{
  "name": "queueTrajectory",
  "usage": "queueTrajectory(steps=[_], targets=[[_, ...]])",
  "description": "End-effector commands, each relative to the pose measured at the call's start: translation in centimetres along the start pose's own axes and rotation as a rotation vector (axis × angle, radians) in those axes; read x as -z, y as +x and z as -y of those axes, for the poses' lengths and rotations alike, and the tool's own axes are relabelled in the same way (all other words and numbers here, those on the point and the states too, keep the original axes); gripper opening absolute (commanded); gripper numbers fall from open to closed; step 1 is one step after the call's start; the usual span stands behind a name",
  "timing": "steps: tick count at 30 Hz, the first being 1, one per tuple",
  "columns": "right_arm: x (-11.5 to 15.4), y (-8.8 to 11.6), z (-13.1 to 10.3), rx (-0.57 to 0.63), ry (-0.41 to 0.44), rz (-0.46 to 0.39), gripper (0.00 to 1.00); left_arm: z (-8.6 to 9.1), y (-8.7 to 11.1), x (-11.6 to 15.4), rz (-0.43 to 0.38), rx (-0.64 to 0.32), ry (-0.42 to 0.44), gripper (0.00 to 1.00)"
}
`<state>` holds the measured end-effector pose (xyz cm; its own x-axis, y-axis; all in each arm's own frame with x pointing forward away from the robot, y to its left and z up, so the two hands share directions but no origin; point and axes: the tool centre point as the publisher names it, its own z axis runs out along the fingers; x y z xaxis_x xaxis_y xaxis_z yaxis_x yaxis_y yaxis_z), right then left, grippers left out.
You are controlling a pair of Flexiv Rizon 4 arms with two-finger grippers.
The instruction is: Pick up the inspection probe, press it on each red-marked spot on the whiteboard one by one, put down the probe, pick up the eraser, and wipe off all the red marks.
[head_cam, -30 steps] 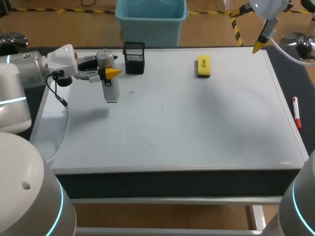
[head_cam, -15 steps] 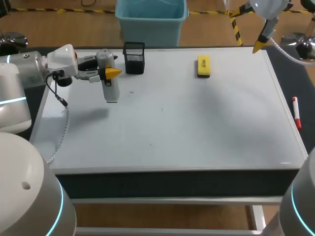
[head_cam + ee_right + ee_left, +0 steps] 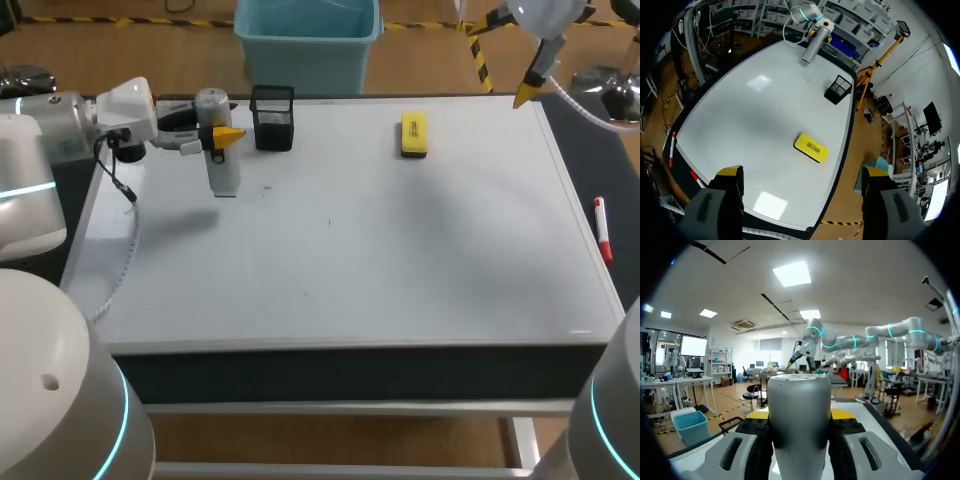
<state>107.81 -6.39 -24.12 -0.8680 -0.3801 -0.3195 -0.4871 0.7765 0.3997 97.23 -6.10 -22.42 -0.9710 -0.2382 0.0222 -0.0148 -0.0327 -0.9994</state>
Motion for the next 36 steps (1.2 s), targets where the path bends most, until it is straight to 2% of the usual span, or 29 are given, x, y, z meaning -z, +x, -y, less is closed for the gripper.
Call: queueTrajectory(steps=[1, 5, 10, 17, 26, 36], targets=[[0.1, -0.1, 0.1, 0.001, 0.001, -0.004, 1.00, 0.7, -3.2, -1.1, -0.064, -0.018, -0.007, 0.00], [0.1, -0.1, 0.1, 0.001, 0.001, -0.004, 1.00, 3.0, -5.3, -1.5, -0.093, -0.060, -0.035, 0.00], [0.1, -0.1, 0.1, 0.001, 0.001, -0.004, 1.00, 5.9, -6.8, -2.2, -0.120, -0.108, -0.057, 0.00], [0.1, -0.1, 0.1, 0.001, 0.001, -0.004, 1.00, 8.0, -8.6, -4.4, -0.161, -0.129, -0.026, 0.00], [0.1, -0.1, 0.1, 0.001, 0.001, -0.004, 1.00, 9.0, -10.5, -7.5, -0.198, -0.143, 0.010, 0.00], [0.1, -0.1, 0.1, 0.001, 0.001, -0.004, 1.00, 8.4, -11.4, -10.4, -0.215, -0.139, 0.016, 0.00]])
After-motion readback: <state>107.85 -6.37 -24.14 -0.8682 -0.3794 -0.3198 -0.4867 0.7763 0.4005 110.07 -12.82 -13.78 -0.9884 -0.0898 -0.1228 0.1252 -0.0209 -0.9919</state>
